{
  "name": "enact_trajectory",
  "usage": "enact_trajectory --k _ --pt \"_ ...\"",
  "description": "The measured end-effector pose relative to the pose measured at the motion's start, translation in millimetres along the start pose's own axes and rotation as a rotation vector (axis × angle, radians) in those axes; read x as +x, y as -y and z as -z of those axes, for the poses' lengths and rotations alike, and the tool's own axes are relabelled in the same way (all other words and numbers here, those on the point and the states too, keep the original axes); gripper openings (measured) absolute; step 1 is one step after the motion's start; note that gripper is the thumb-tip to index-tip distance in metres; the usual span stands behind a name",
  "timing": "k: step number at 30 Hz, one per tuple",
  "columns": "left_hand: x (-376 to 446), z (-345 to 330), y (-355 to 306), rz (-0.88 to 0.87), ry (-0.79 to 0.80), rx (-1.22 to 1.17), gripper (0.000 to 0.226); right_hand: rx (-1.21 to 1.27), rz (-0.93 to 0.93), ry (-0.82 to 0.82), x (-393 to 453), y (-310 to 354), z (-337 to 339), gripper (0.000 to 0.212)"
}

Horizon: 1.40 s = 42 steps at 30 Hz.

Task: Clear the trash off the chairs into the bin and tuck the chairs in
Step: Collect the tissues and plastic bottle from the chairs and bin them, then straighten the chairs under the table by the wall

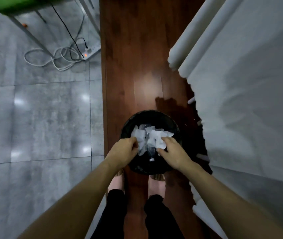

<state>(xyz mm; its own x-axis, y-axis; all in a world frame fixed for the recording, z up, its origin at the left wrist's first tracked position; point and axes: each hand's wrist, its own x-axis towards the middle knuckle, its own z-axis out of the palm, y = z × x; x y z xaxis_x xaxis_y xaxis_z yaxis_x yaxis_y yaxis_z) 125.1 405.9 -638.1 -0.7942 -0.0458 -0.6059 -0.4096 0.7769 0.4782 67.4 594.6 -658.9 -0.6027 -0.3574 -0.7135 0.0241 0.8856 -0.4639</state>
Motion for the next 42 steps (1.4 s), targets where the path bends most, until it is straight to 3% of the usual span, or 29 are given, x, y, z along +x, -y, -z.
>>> enact_trajectory --k 8,14,18,21,25,36,42 --pt "-141.1 65.0 -95.0 -0.003 -0.18 -0.128 0.013 -0.153 0.138 -0.003 -162.1 60.6 68.0 0.052" --pt "-271.1 60.0 -150.2 -0.056 -0.203 -0.091 0.016 -0.155 0.239 -0.097 -317.3 76.3 89.8 0.06" --pt "-326.7 39.8 -168.7 -0.179 -0.182 -0.058 0.025 -0.04 0.174 -0.213 -411.2 40.8 80.3 0.064" --pt "-357.5 8.3 -179.2 -0.274 -0.065 0.006 0.029 0.135 0.048 -0.318 -486.8 -0.5 51.1 0.065" --pt "-385.6 -34.0 -208.2 -0.389 0.056 0.112 0.033 0.161 -0.112 -0.368 -570.7 -59.5 18.1 0.067" --pt "-475.3 -140.2 -418.7 -0.914 0.246 0.346 0.038 0.292 -0.343 -0.837 -774.0 -195.6 24.6 0.061" --pt "-528.9 -196.9 -508.8 -1.054 0.296 0.401 0.04 0.231 -0.372 -1.08 -863.9 -281.1 41.1 0.046"
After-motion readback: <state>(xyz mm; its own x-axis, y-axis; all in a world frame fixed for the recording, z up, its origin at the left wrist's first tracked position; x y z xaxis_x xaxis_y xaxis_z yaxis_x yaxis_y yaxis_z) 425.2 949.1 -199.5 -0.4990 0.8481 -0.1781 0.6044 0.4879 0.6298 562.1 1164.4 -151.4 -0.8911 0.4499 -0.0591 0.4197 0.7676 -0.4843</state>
